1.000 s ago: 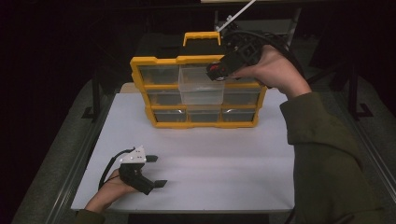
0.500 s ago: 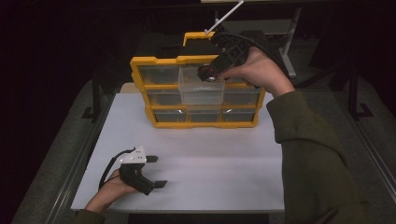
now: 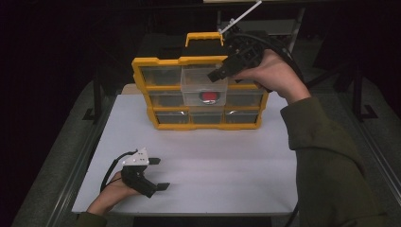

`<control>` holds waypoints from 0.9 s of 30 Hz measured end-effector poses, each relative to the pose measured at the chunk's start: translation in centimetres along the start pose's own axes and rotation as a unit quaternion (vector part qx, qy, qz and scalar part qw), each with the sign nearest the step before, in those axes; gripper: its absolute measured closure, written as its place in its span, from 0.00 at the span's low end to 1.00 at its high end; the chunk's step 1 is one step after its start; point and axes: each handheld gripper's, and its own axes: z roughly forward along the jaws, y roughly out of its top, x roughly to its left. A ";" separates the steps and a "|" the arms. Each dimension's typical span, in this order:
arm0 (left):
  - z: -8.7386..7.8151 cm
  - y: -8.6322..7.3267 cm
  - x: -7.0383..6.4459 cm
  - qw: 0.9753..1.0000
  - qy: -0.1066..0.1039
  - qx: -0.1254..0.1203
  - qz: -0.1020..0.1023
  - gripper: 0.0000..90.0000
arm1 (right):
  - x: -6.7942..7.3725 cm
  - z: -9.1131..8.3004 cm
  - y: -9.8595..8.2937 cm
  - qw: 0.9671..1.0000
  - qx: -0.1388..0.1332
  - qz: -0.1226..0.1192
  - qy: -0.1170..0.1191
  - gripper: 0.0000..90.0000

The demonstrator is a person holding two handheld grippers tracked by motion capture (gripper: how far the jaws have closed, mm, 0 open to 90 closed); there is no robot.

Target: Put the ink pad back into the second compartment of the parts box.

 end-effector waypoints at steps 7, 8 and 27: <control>-0.2 -0.2 0.0 1.000 0.002 0.001 -0.004 0.00 | -0.3 -1.1 -2.1 1.000 -0.009 0.006 0.001 0.26; -0.2 -0.2 0.0 1.000 0.002 0.001 -0.004 0.00 | -0.3 -1.1 -2.4 1.000 -0.008 0.009 0.002 0.25; -0.4 -0.3 0.1 1.000 0.004 -0.002 -0.002 0.00 | 0.0 1.2 -8.2 1.000 -0.015 0.007 0.011 0.17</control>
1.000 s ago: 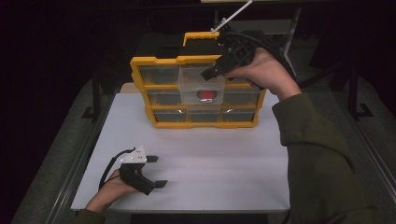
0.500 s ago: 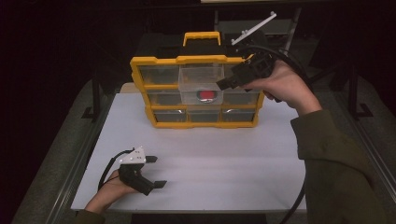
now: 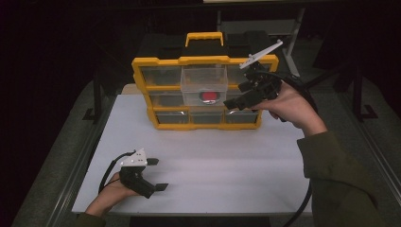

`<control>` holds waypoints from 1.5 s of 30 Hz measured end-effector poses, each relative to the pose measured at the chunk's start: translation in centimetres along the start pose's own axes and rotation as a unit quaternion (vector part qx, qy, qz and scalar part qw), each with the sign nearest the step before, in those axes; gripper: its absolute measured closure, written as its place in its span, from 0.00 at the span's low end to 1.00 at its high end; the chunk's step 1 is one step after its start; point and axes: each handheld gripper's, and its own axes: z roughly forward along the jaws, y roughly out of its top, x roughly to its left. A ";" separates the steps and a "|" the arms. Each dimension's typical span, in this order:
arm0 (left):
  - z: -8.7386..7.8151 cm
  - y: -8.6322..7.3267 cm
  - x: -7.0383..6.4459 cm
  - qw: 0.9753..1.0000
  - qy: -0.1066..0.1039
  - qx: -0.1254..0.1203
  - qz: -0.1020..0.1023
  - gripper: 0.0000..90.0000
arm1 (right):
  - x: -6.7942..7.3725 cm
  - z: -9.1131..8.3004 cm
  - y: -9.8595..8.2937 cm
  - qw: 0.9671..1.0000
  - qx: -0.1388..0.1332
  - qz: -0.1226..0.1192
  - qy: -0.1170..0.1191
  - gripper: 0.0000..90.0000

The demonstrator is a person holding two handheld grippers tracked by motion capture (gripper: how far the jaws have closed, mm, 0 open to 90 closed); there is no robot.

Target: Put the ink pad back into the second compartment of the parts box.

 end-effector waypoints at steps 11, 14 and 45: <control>0.0 0.0 0.0 1.000 0.000 -0.001 -0.002 0.00 | 0.3 1.7 -2.9 1.000 0.004 -0.001 0.000 0.15; 0.0 0.0 0.0 1.000 0.000 -0.001 -0.002 0.00 | 0.4 2.2 -3.7 1.000 0.007 -0.003 0.002 0.14; -0.1 -0.1 0.0 1.000 0.004 -0.003 0.001 0.00 | 1.6 7.5 -13.0 1.000 0.004 0.009 -0.015 0.06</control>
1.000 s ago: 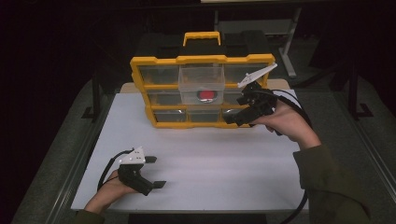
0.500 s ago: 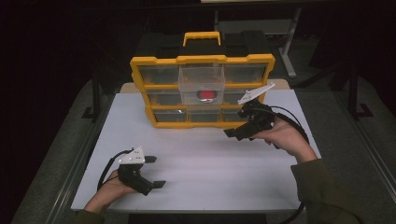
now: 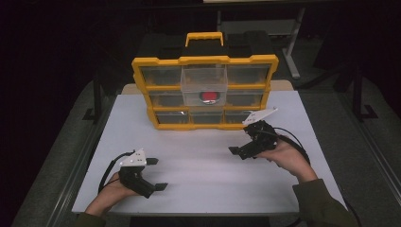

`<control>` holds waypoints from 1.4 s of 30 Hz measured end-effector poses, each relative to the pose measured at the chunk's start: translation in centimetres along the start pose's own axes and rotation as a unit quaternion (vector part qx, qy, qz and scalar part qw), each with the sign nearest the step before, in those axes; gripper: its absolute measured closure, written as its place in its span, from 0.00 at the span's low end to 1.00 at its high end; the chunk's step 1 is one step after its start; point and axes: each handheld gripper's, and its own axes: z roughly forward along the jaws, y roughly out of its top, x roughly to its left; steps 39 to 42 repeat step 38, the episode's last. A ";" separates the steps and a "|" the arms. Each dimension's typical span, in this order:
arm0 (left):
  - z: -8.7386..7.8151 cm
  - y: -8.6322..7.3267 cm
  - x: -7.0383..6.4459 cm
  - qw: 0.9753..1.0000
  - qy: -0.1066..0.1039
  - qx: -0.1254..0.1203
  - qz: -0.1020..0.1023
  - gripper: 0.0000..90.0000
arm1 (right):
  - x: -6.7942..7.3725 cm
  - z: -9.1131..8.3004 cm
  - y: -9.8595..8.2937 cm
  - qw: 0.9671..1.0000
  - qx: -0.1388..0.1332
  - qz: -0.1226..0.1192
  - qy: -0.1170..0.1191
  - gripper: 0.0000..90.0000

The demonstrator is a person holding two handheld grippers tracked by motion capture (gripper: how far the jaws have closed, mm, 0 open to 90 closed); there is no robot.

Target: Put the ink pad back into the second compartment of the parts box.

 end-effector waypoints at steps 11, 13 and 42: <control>0.0 -0.1 0.0 1.000 0.002 -0.002 0.000 0.00 | 0.5 0.6 -3.8 1.000 -0.023 0.013 -0.008 0.02; 0.0 -0.1 0.0 1.000 0.002 -0.001 0.000 0.00 | 0.5 0.5 -4.4 0.999 -0.031 0.017 -0.010 0.01; 0.4 -0.5 -0.1 1.000 0.009 0.011 0.008 0.00 | 1.4 0.4 -11.3 0.998 -0.062 0.030 -0.013 0.01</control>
